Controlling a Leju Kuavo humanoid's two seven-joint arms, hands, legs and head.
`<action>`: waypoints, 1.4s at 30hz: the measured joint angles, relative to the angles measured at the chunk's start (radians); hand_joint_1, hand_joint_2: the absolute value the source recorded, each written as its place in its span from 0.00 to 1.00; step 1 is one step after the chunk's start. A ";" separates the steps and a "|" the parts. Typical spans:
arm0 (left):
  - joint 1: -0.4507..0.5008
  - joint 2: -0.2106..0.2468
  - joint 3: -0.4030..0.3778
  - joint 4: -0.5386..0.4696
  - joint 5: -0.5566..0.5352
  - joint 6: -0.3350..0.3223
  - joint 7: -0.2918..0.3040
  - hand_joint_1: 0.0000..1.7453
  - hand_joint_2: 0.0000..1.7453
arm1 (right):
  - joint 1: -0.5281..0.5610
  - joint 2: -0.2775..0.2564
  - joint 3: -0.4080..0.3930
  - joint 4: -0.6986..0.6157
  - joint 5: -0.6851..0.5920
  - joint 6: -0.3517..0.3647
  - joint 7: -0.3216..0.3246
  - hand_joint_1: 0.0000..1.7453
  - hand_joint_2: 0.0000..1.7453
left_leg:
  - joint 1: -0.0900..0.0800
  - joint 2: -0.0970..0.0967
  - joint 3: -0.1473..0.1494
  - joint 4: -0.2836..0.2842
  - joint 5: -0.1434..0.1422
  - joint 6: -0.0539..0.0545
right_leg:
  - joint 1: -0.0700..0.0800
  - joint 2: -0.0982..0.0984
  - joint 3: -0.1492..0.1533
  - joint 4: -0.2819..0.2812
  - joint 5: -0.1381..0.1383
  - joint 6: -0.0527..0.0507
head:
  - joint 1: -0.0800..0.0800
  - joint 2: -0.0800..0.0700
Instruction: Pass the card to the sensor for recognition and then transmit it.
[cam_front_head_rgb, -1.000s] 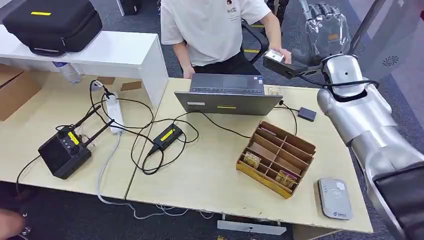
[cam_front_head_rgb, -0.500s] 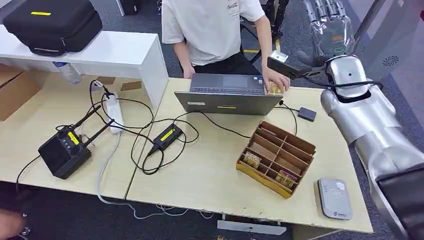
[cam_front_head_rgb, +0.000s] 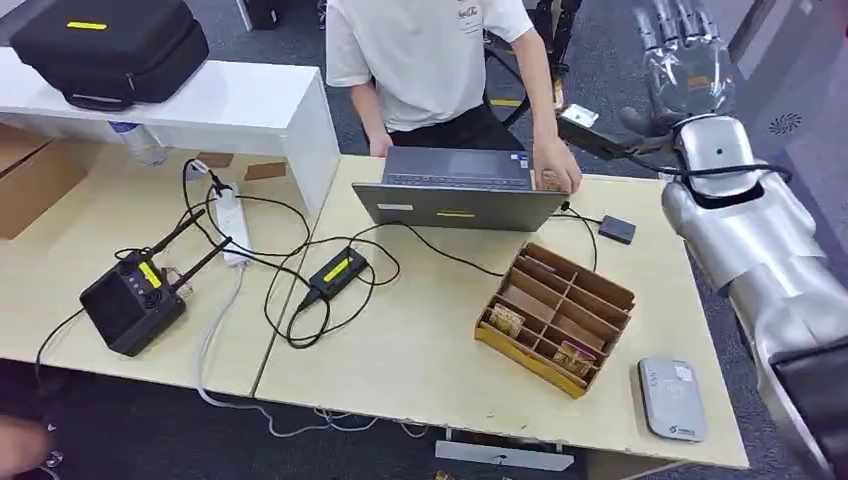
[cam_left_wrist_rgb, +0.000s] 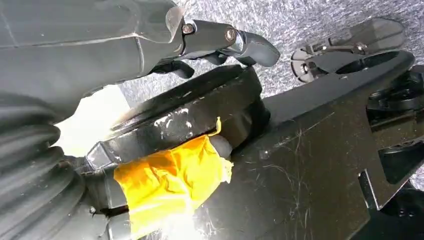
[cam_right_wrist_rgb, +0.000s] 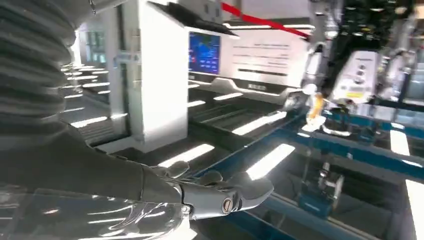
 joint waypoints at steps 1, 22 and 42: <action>0.001 0.000 0.000 0.000 0.005 0.000 0.001 0.00 1.00 | 0.000 -0.024 0.000 0.008 0.006 0.000 0.000 0.00 1.00 | 0.000 0.000 0.000 0.000 0.000 0.000 | 0.000 0.000 0.000 0.000 0.000 0.000 | 0.000 0.000; 0.016 0.001 0.001 0.002 0.103 0.011 0.019 0.00 1.00 | 0.277 -0.705 -0.232 0.177 -0.086 -0.003 0.037 0.00 1.00 | -0.004 0.001 0.002 0.000 -0.006 0.011 | -0.004 0.001 0.006 -0.008 -0.003 0.008 | -0.003 0.000; 0.015 -0.006 0.001 0.002 0.131 0.020 0.023 0.00 1.00 | 0.686 -0.672 -0.446 0.199 -0.125 -0.074 0.086 0.00 1.00 | -0.004 -0.001 0.004 -0.002 -0.006 0.011 | -0.003 -0.002 0.009 -0.008 -0.004 0.008 | -0.001 -0.001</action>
